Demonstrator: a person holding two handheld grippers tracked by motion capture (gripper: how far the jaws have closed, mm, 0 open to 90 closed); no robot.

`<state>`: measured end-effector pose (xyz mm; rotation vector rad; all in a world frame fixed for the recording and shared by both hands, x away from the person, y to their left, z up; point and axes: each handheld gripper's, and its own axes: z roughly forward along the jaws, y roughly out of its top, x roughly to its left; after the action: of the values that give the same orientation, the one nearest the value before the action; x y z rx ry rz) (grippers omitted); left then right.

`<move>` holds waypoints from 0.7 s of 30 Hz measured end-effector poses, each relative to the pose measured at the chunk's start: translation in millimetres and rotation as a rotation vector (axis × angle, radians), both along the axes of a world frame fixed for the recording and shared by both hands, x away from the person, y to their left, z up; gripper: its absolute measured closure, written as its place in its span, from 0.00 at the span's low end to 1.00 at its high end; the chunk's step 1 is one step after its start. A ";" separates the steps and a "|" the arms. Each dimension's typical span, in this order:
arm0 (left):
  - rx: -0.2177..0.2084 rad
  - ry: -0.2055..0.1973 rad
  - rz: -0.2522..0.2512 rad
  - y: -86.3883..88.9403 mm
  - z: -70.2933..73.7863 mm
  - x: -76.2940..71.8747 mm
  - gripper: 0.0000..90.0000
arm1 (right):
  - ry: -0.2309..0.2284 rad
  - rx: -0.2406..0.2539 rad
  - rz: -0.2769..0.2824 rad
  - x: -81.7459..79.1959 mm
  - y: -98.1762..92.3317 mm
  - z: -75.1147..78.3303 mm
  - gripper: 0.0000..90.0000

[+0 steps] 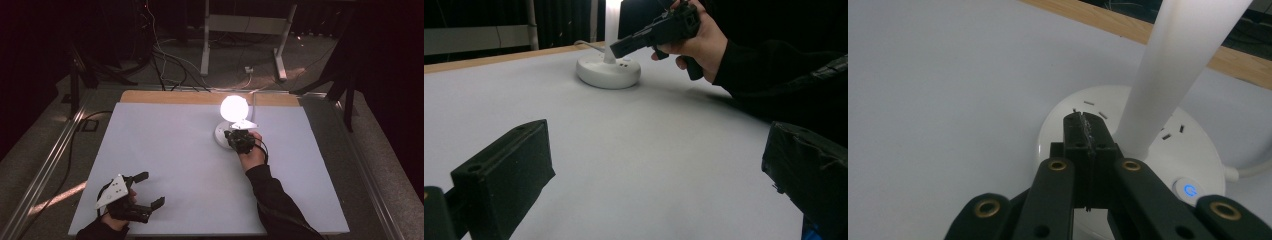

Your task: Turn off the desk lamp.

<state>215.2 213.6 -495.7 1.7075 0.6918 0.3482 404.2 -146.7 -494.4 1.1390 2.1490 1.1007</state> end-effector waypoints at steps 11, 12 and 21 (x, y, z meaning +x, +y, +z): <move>0.000 0.000 0.000 0.2 -0.1 0.0 0.01 | 0.022 -0.011 -0.002 2.8 0.4 -10.8 1.00; 0.000 0.000 0.000 0.2 -0.2 0.0 0.01 | 0.025 -0.015 -0.002 2.6 1.1 -11.6 1.00; -0.001 -0.001 -0.001 -0.5 0.0 -0.4 0.01 | 0.014 -0.028 -0.004 1.2 2.6 -13.9 1.00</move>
<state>214.8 213.1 -495.8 1.7068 0.6901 0.3475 405.4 -144.2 -508.3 1.1404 2.1652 1.0608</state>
